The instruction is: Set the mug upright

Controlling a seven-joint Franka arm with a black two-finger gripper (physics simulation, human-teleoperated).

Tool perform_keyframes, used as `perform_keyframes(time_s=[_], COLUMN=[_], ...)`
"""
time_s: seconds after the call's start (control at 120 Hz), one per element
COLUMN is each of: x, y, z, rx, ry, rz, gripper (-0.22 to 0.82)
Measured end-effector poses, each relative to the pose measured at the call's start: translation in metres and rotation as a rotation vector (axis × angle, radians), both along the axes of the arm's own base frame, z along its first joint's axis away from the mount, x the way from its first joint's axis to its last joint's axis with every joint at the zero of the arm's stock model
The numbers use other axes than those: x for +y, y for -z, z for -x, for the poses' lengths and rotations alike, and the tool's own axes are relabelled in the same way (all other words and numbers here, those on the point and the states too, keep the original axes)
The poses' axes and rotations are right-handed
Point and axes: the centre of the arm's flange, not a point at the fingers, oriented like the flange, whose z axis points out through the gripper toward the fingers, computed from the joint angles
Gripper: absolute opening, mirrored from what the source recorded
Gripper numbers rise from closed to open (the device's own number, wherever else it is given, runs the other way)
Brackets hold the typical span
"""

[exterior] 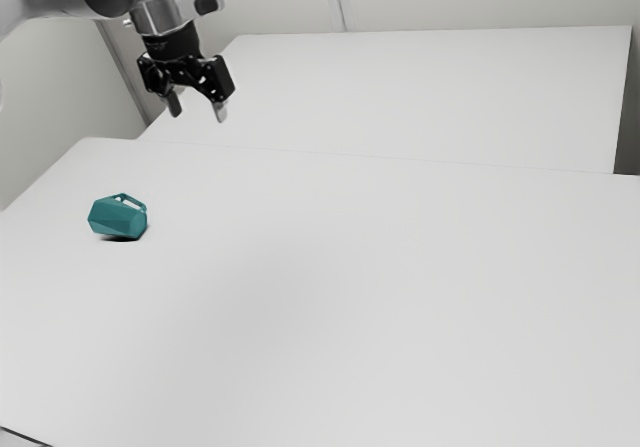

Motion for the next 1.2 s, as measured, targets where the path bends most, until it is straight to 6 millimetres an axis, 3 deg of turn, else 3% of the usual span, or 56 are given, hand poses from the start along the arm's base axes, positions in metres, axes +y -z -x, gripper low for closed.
perform_keyframes(time_s=[0.225,0.342,0.575,0.8,1.025,1.2], x=[0.014,0.037,0.140,0.241,0.339,0.392], y=[-0.003,-0.007,-0.004,0.001,0.038,0.065], z=[0.002,0.006,0.015,0.039,0.049,0.045], rx=[0.002,0.003,0.024,0.008,-0.021,-0.095], ry=[-0.032,-0.076,-0.244,-0.357,-0.392,-0.349], rz=[-0.001,-0.007,-0.006,0.013,0.087,0.157], gripper=[0.58,0.58,0.58,0.58,0.58,0.58])
